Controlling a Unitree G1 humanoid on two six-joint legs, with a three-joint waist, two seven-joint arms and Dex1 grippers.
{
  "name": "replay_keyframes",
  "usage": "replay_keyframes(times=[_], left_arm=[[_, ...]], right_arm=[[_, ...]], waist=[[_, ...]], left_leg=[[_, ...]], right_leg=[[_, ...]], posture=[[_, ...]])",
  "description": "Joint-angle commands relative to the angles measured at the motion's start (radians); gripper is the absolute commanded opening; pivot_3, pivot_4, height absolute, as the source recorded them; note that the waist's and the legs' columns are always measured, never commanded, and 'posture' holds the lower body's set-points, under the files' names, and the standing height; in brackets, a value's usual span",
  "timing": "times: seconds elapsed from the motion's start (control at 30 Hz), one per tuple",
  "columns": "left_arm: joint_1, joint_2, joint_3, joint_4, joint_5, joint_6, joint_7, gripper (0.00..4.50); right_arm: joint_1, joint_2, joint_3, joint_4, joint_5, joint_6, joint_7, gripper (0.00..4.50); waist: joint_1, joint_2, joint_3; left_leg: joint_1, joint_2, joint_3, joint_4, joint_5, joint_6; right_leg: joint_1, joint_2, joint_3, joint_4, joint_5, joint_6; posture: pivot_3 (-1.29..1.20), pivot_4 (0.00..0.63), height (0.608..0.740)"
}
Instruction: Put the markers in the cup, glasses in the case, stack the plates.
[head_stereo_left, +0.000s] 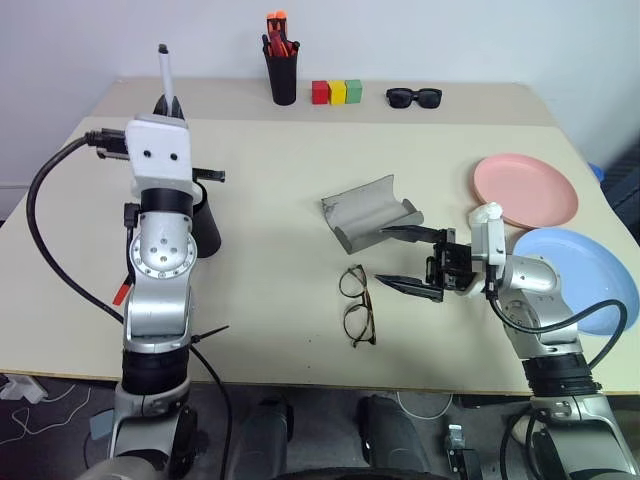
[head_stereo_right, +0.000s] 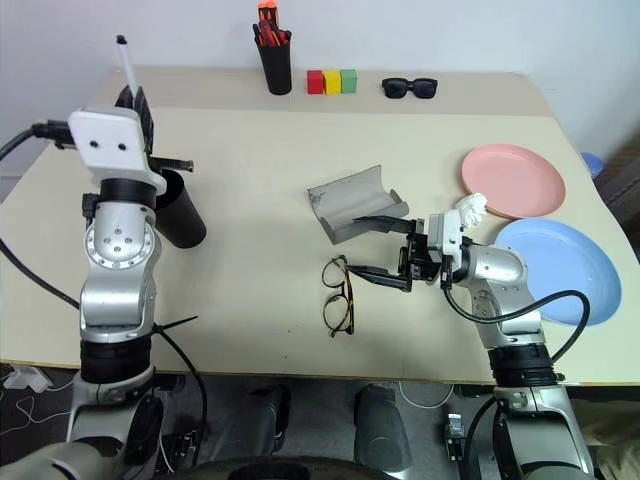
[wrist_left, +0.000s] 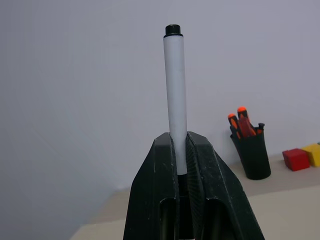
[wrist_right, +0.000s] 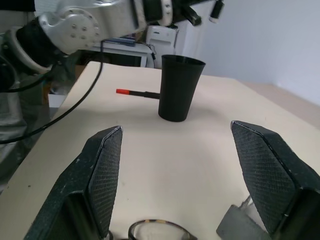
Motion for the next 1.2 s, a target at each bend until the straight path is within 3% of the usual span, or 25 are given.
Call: replay_keyframes(times=[0.03,0.23,0.57,0.67,0.87,0.9,1.07,1.2], left_arm=[[0.034,-0.026,-0.003,-0.094,0.021,0.042,0.010,0.02],[0.141,-0.053,0.008,-0.165,0.037,0.092,0.010,0.02],[0.204,-0.064,0.058,-0.121,0.025,0.070,0.020,0.02],[0.217,-0.064,0.057,-0.120,0.028,0.069,0.018,1.12],[0.216,-0.070,0.056,-0.113,0.006,0.055,0.006,4.18],[0.211,-0.072,0.056,-0.120,-0.006,0.055,-0.003,4.48],[0.210,-0.056,0.079,-0.195,-0.087,0.091,-0.077,4.48],[0.222,-0.061,0.181,-0.236,-0.125,0.165,-0.055,4.48]], right_arm=[[-0.029,0.010,-0.008,0.034,-0.004,-0.037,0.027,3.54],[-0.050,0.016,-0.012,0.094,-0.011,-0.064,0.060,3.54],[-0.055,0.024,-0.018,0.152,-0.011,-0.096,0.099,3.54],[-0.053,0.023,-0.018,0.149,-0.010,-0.098,0.099,3.54],[-0.051,0.016,-0.021,0.143,-0.009,-0.096,0.097,3.54],[-0.050,0.015,-0.021,0.141,-0.009,-0.094,0.095,3.54],[-0.055,0.014,-0.020,0.136,-0.011,-0.084,0.084,3.54],[-0.068,0.022,-0.010,0.145,-0.018,-0.078,0.077,3.54]], waist=[[0.000,0.000,0.000],[-0.001,0.000,0.000],[-0.001,0.000,0.000],[-0.001,0.000,0.000],[0.000,0.000,0.000],[0.000,0.000,0.000],[-0.001,0.000,0.000],[-0.004,0.000,0.000]], left_leg=[[0.000,0.000,0.000,0.000,0.000,0.000],[0.000,0.000,0.000,0.000,0.000,0.000],[0.000,0.000,0.000,0.000,0.000,0.000],[0.000,0.000,0.000,0.000,0.000,0.000],[0.000,0.000,0.000,0.000,0.000,0.000],[0.000,0.000,0.000,0.000,0.000,0.000],[0.000,0.000,0.000,0.000,0.000,0.000],[0.000,0.000,0.000,0.000,0.000,0.000]], right_leg=[[0.000,0.000,0.000,0.000,0.000,0.000],[0.000,0.000,0.000,0.000,0.000,0.000],[0.000,0.000,0.000,0.000,0.000,0.000],[0.000,0.000,0.000,0.000,0.000,0.000],[0.000,0.000,0.000,0.000,0.000,0.000],[0.000,0.000,0.000,0.000,0.000,0.000],[0.000,0.000,0.000,0.000,0.000,0.000],[0.000,0.000,0.000,0.000,0.000,0.000]], posture=[[0.00,0.150,0.740],[0.00,0.150,0.740],[0.00,0.150,0.740],[0.00,0.150,0.740],[0.00,0.150,0.740],[0.00,0.150,0.740],[0.00,0.150,0.740],[0.00,0.150,0.740]])
